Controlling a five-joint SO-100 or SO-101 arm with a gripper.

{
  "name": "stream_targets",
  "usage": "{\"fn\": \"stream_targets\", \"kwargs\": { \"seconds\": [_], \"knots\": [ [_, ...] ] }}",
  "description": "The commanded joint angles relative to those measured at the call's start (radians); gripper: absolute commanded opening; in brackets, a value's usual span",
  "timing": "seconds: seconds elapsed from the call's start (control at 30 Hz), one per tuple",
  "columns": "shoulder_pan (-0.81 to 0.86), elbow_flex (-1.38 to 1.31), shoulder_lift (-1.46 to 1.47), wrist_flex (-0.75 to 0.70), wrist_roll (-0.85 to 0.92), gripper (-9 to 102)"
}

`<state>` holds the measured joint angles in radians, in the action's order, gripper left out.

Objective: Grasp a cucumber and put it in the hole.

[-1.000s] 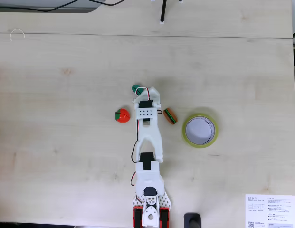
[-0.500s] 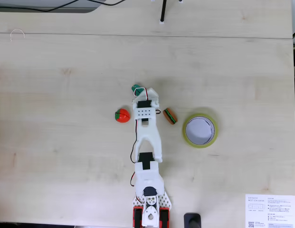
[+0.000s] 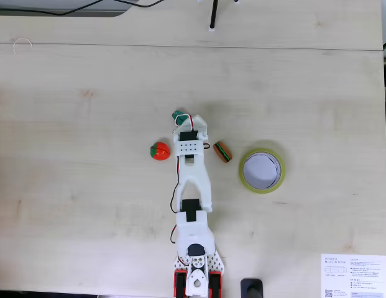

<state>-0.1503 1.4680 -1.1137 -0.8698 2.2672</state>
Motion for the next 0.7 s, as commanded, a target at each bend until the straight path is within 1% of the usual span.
{"fn": "stream_targets", "kwargs": {
  "seconds": [0.0,0.67],
  "knots": [
    [0.003,-0.003,-0.041,-0.051,0.003,7],
    [0.021,-0.003,-0.232,-0.092,0.002,7]
  ]
}}
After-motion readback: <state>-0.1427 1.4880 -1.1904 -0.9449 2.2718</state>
